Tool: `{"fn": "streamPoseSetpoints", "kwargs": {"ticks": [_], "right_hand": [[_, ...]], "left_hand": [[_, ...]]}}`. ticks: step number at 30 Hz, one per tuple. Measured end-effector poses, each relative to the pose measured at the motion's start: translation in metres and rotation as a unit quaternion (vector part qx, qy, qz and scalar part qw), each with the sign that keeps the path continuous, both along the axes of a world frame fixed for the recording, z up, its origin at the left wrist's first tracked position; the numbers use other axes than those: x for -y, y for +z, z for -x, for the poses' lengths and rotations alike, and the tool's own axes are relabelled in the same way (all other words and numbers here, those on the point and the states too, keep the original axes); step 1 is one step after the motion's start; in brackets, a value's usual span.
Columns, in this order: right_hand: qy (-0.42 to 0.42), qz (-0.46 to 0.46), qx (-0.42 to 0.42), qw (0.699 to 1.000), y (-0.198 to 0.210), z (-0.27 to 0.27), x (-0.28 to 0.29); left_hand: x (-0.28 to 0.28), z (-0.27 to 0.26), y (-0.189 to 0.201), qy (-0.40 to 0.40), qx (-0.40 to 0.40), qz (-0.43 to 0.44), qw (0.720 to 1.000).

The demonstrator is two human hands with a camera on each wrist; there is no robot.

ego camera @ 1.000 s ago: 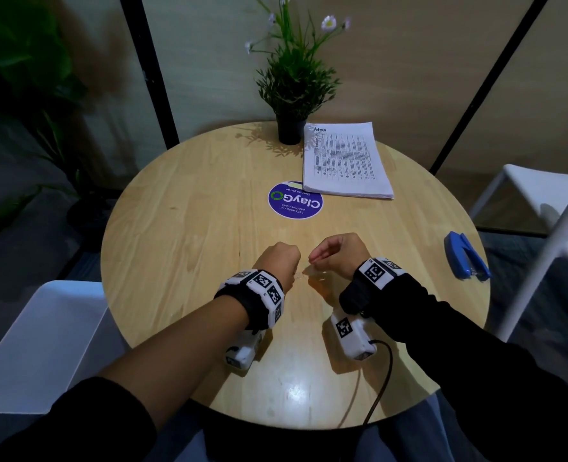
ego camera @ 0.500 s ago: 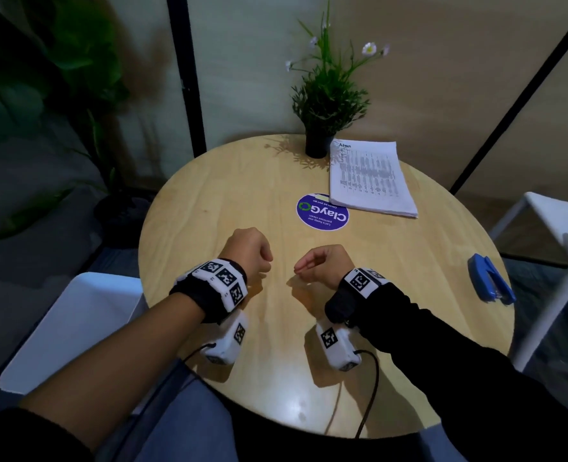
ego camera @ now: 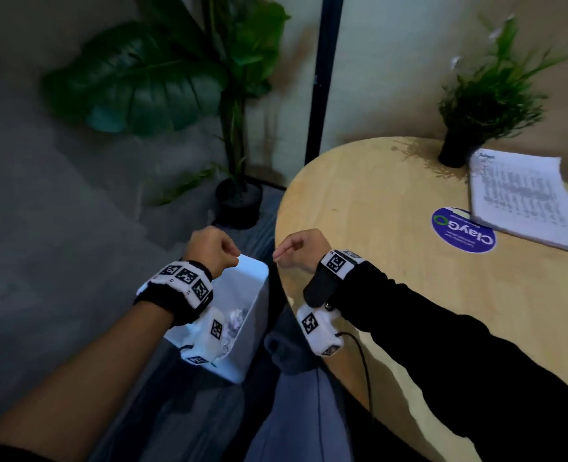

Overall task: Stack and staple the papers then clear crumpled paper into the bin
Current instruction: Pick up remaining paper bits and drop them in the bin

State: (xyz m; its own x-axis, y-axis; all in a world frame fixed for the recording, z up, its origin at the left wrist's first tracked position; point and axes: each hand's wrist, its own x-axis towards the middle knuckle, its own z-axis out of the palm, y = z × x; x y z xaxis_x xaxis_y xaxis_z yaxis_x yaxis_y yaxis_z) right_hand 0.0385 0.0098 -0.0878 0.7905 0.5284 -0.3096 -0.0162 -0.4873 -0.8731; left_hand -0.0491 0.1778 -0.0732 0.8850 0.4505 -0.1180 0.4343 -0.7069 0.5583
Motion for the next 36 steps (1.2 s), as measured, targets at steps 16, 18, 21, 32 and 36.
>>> {"fn": "streamPoseSetpoints", "kwargs": {"ticks": [16,18,21,32,36], "right_hand": [[0.047,0.114,-0.028,0.992,-0.045,0.022,-0.116],[0.036,0.119,-0.033,0.992,-0.048,0.023,-0.118],[0.03,0.119,-0.052,0.991,-0.05,0.025,-0.119],[0.06,0.15,-0.016,0.987,-0.049,0.029,-0.123],[0.106,0.163,0.003,0.981,-0.044,0.032,-0.122]], "left_hand": [[-0.066,0.029,-0.06,0.058,-0.016,0.089,0.994],[-0.068,0.028,-0.068,0.051,-0.029,0.104,0.993],[-0.069,0.024,-0.077,0.048,-0.045,0.125,0.99],[-0.072,0.028,-0.075,0.068,-0.067,0.158,0.983],[-0.071,0.027,-0.07,0.046,-0.114,0.181,0.976]]}}
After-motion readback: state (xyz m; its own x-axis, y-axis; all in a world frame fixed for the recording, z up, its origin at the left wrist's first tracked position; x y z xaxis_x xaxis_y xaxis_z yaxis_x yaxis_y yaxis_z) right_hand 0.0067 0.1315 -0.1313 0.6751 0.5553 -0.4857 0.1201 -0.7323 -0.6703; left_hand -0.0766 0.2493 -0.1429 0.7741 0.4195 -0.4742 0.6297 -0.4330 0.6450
